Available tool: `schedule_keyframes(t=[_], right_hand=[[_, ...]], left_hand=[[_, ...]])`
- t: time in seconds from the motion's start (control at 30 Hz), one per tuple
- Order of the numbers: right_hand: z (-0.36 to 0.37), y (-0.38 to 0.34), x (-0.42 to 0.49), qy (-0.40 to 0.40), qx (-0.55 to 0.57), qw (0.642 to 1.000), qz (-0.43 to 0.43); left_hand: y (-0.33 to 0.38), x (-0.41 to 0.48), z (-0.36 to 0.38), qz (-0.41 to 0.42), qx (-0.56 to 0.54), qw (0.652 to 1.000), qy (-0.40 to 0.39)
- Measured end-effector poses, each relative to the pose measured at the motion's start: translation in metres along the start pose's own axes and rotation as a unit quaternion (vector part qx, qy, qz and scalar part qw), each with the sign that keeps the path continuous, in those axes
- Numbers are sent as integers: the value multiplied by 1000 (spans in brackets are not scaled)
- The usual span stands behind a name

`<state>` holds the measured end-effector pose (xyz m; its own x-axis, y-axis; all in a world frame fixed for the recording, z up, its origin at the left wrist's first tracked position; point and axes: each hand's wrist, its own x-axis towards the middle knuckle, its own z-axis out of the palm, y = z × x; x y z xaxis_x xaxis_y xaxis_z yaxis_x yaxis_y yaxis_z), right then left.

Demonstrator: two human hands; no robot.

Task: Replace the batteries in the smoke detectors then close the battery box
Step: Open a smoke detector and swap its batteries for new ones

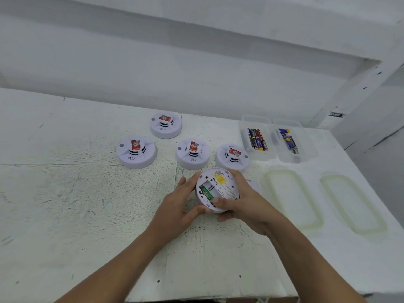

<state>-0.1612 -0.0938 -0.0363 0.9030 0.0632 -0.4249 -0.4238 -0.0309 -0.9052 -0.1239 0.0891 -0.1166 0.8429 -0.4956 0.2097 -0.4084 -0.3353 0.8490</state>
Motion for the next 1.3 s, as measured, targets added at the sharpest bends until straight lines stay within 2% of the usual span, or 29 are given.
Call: schedule_keyframes(t=[0.33,0.57,0.73,0.87,1.0,1.07,1.3], right_hand=[[-3,4,6,-13,-35,999,-1],[-2,9,10,-1,-37,999,-1],[-3,9,8,20,-62,998,-11],[-3,7,7,40,-162,986,-22],[-10,11,11,82,-338,937,-32],[-11,11,10,91,-391,916,-19],[-8,6,9,85,-414,906,-26]], left_hand=[[-5,0,2,-21,9,1000,0],[6,0,0,0,14,999,40],[2,2,1,-26,20,999,16],[5,3,-3,-45,12,999,9],[13,3,-5,-66,15,998,-11],[14,5,-6,-88,20,996,-27],[6,8,-10,-116,-3,992,-42]])
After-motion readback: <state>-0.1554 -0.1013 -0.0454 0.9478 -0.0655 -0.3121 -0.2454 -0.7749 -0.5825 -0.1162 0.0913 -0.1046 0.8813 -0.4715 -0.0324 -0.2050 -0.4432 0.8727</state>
